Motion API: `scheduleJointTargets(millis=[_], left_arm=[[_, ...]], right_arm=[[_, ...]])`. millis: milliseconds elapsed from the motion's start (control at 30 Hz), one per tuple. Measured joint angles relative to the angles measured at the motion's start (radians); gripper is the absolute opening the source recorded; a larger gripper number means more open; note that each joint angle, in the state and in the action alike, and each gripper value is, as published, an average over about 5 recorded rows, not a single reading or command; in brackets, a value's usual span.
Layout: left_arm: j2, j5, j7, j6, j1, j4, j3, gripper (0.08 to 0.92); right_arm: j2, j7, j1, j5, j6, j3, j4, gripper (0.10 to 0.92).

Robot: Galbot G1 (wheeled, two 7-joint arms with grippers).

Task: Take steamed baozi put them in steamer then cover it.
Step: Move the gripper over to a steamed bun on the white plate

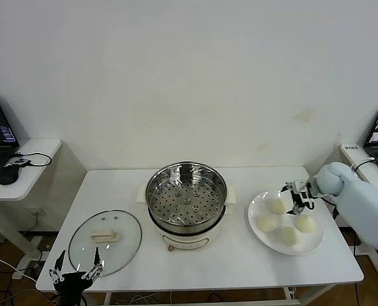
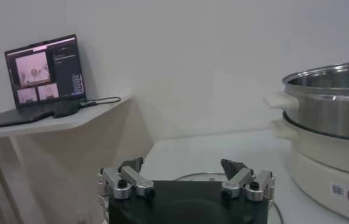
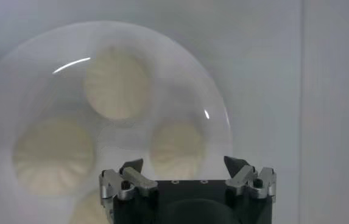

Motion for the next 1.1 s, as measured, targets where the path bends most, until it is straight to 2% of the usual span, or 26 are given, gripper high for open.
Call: scheduleJointTargets(millis=[167,933,1100], left_arm=[[0.001,-0.002,0.000,0.000,-0.001,0.000,-0.005,0.823],[0.000,-0.002,-0.006,-0.002,-0.008,-0.003,0.000,0.823],[0.000,-0.001,-0.006,-0.002,-0.004,-0.007,0.001,0.823]], right_arm=[[0.034,-0.004,0.019,-0.017,-0.004,-0.018,-0.048,0.818],[0.081,-0.007,0.037,-0.040,-0.001,-0.038,-0.127,0.477],[0.065,-0.008,0.048,-0.026,-0.005,-0.049,-0.104,0.468]])
